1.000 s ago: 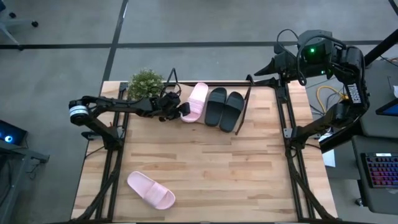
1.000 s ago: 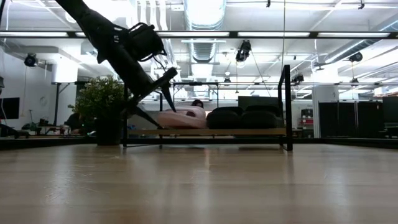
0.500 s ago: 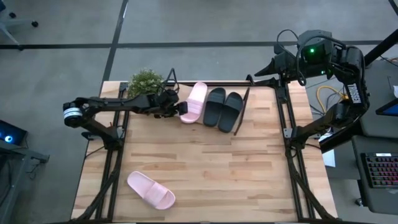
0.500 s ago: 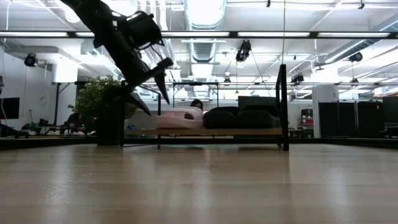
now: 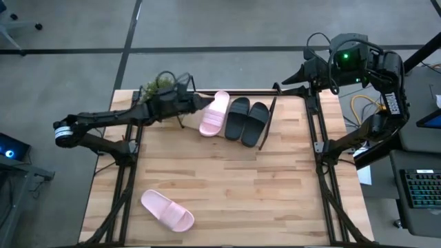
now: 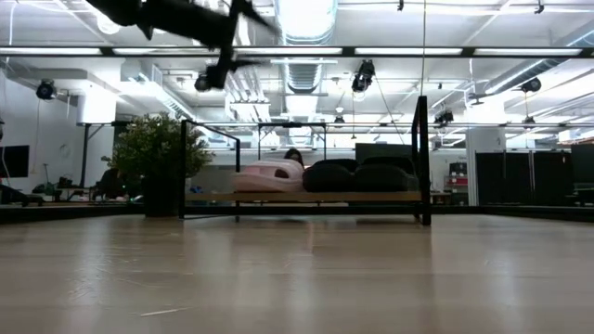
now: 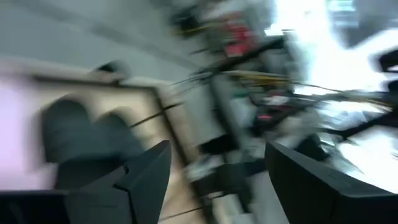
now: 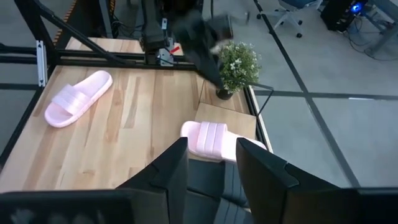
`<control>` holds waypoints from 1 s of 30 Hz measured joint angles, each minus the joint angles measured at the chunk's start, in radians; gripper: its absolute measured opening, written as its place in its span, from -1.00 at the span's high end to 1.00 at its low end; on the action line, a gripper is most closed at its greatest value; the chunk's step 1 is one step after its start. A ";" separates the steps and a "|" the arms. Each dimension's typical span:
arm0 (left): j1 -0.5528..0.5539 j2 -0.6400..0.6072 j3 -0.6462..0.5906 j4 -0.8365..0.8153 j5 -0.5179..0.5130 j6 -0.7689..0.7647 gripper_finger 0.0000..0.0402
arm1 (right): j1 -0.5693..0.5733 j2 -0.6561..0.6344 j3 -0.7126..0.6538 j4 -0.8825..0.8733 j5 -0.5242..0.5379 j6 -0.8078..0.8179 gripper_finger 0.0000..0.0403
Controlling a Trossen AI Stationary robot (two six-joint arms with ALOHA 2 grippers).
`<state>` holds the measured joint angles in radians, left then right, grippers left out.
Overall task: Pick and place slides into the shelf
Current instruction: Put the pink slipper on the shelf
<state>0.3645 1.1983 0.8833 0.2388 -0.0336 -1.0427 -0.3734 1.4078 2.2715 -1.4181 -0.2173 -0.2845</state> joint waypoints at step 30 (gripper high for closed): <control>-0.044 -0.225 0.000 0.225 0.691 0.091 -0.22 | 0.000 0.000 -0.002 0.000 0.000 0.120 0.50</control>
<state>0.3206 0.9729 0.8833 0.4635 0.6574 -0.9521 -0.3733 1.4078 2.2696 -1.4185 -0.2172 -0.1647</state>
